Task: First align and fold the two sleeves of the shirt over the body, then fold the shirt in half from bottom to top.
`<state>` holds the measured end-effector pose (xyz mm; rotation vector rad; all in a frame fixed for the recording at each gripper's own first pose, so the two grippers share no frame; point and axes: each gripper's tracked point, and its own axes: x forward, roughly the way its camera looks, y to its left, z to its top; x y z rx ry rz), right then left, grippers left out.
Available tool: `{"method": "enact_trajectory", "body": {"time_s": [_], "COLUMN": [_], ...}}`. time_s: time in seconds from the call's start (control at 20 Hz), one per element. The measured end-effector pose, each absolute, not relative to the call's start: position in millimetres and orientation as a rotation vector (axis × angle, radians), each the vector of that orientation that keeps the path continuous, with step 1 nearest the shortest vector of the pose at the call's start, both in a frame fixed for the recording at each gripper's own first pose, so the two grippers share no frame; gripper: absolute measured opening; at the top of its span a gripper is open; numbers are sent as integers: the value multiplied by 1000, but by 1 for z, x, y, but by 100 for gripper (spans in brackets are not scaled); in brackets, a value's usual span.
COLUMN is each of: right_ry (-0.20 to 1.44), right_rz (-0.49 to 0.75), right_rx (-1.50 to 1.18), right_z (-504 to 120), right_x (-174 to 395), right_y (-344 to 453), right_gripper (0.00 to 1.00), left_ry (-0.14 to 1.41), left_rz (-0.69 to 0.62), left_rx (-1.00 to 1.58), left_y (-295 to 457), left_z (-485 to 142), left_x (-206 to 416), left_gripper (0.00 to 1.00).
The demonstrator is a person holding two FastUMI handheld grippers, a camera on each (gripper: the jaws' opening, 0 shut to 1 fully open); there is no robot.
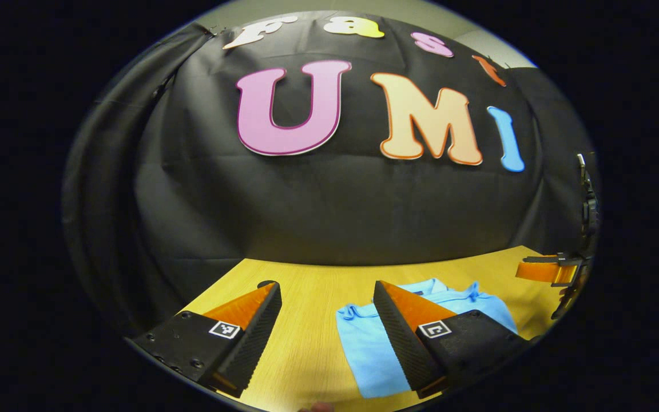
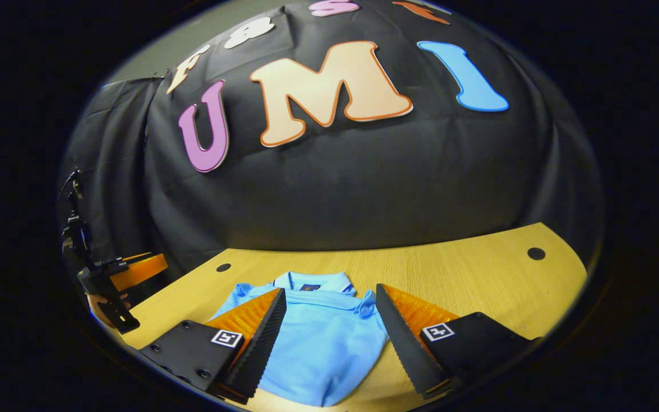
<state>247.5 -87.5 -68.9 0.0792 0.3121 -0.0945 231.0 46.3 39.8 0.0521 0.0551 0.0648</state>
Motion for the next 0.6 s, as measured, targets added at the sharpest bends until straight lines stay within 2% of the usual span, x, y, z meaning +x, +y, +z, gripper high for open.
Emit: {"method": "enact_trajectory", "body": {"time_s": [0.4, 0.45, 0.5, 0.6], "right_ry": [202, 180, 148, 84], "right_rz": [-25, -29, -38, -52], "right_rx": [-1, -5, -14, -32], "right_z": [-53, -50, -46, -38], "right_x": [122, 110, 99, 85], "right_y": [-39, -36, -35, -32], "right_gripper": [98, 94, 98, 98], "left_ry": [18, 16, 9, -1], "left_rz": [-5, -8, -16, -19], "left_rx": [47, 42, 37, 30], "left_y": [18, 15, 12, 8], "left_z": [21, 19, 19, 17], "left_x": [124, 114, 106, 97], "left_gripper": [96, 96, 96, 96]}}
